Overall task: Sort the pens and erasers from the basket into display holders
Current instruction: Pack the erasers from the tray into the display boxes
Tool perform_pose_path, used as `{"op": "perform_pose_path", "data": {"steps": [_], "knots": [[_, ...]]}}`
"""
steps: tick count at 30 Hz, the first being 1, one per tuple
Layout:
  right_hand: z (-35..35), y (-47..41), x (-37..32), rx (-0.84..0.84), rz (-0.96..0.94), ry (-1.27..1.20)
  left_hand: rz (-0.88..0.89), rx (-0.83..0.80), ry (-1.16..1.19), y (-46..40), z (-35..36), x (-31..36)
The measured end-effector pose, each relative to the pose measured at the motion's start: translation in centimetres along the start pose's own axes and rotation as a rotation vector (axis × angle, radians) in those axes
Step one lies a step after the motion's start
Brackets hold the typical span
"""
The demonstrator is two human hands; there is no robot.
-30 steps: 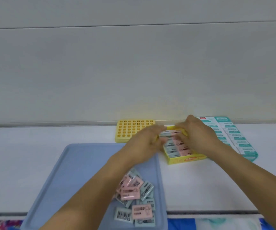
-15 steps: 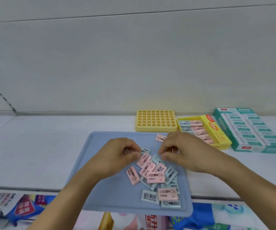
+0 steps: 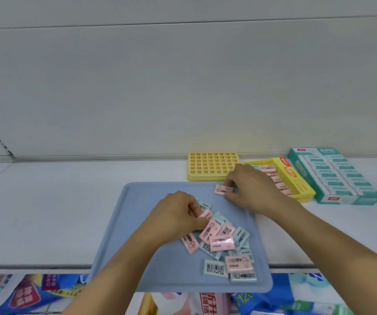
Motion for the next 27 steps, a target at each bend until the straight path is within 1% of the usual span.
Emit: {"op": "perform_pose_path", "data": {"steps": [2,4,7,9,11,13,16,18,23,25,27], "knots": [[-0.4,0.3,0.1,0.022,-0.029,-0.028,-0.009,0.056,0.074,-0.1,0.0,-0.3],[-1.1,0.9,0.6,0.084,-0.041,-0.080,-0.019,0.110,0.213,-0.4,-0.1,-0.5],[-2.6,2.1,3.6,0.215,0.033,-0.134,0.024,0.112,0.438,-0.9,-0.4,0.1],[-3.7,2.5,6.7,0.259,0.109,-0.107,0.072,0.099,0.541,-1.3,-0.5,1.1],[-4.3,2.6,9.2,0.201,0.132,0.026,0.106,0.079,0.628,-1.8,-0.2,2.3],[-4.1,2.1,10.4,0.105,0.085,0.188,0.129,0.075,0.656,-2.4,0.1,3.5],[-3.7,1.5,10.8,0.044,0.006,0.305,0.145,0.073,0.684,-3.3,0.8,4.8],[-3.4,1.2,10.9,0.049,-0.017,0.309,0.143,0.066,0.703,-3.6,1.2,5.3],[-3.3,0.8,11.0,0.093,-0.036,0.219,0.131,0.062,0.740,-4.3,1.7,5.8],[-3.3,0.7,11.1,0.070,-0.039,0.210,0.160,0.036,0.690,-4.4,2.1,6.2],[-3.4,0.6,11.1,0.072,-0.040,0.209,0.212,-0.031,0.614,-4.5,2.8,7.1]]}}
Point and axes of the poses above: each hand's wrist, its own y-axis away from the middle knuckle, its own z-axis out of the palm, x = y × z, the point moved 2 cm from there along -y, towards the middle knuckle, and after that the axes turned 2 degrees about y, right-handed, at the moved point
